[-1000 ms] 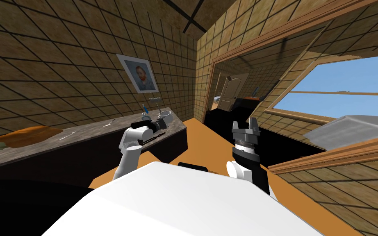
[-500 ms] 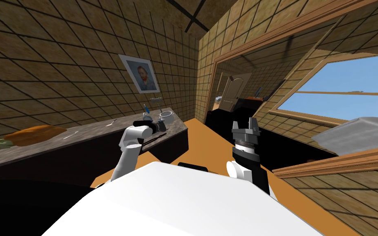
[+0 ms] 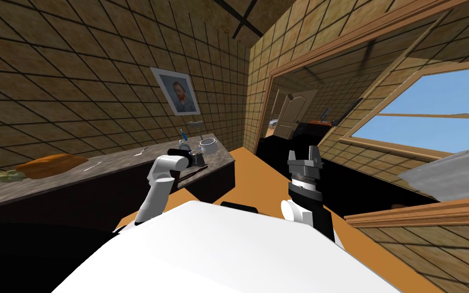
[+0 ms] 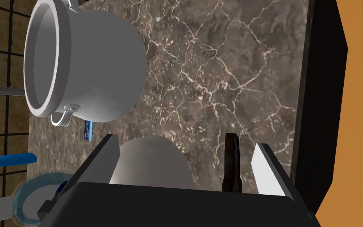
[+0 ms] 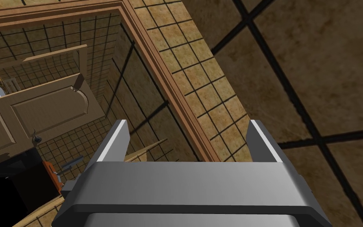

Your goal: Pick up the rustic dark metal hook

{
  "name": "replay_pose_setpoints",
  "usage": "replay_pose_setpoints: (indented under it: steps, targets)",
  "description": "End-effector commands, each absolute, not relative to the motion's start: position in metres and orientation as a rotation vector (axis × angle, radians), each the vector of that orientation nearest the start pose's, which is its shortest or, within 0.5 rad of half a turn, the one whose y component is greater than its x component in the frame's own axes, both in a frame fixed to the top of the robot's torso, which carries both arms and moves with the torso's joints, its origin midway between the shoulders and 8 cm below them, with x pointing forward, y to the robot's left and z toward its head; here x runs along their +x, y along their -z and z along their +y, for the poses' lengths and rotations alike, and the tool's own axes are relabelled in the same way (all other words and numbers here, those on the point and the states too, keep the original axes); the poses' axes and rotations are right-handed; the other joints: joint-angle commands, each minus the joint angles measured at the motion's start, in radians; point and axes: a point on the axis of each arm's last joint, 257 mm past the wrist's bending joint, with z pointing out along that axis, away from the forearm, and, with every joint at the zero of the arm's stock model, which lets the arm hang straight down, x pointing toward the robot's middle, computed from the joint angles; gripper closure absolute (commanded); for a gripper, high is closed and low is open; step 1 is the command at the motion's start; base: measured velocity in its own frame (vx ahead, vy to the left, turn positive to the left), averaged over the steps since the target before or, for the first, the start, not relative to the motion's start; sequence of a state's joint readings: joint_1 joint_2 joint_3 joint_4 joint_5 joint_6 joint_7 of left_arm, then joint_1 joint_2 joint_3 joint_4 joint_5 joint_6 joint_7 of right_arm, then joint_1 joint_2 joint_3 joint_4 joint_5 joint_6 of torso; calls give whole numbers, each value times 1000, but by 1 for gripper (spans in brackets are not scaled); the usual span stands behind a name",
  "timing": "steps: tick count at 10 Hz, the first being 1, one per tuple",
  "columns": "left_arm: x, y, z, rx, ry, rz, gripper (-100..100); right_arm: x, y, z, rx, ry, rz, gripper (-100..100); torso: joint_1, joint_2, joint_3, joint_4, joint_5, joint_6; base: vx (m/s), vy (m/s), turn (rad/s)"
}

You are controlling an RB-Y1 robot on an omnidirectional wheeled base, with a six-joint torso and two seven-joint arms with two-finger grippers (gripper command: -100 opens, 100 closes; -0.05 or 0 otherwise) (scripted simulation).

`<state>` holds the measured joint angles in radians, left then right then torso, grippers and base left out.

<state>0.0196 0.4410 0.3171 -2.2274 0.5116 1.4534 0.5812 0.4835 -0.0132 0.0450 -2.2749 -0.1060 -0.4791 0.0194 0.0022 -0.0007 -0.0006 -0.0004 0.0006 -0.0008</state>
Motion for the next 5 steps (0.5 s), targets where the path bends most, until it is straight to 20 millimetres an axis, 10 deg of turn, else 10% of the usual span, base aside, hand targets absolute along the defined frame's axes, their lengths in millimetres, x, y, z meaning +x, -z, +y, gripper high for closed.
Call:
replay_pose_setpoints:
  steps: [1, 5]
  targets:
    - [415, 213, 366, -2303, 877, 1256, -100, 351, -23, -274, 724, -1400, 573, 0, 0, 0, 0, 0, 0, 0, 36, 45, 63]
    - [390, 242, 376, -2428, 714, 1278, -100, 351, -23, -274, 724, -1400, 573, 0, 1, -1, -1, 0, 0, 0, 43, 38, 51]
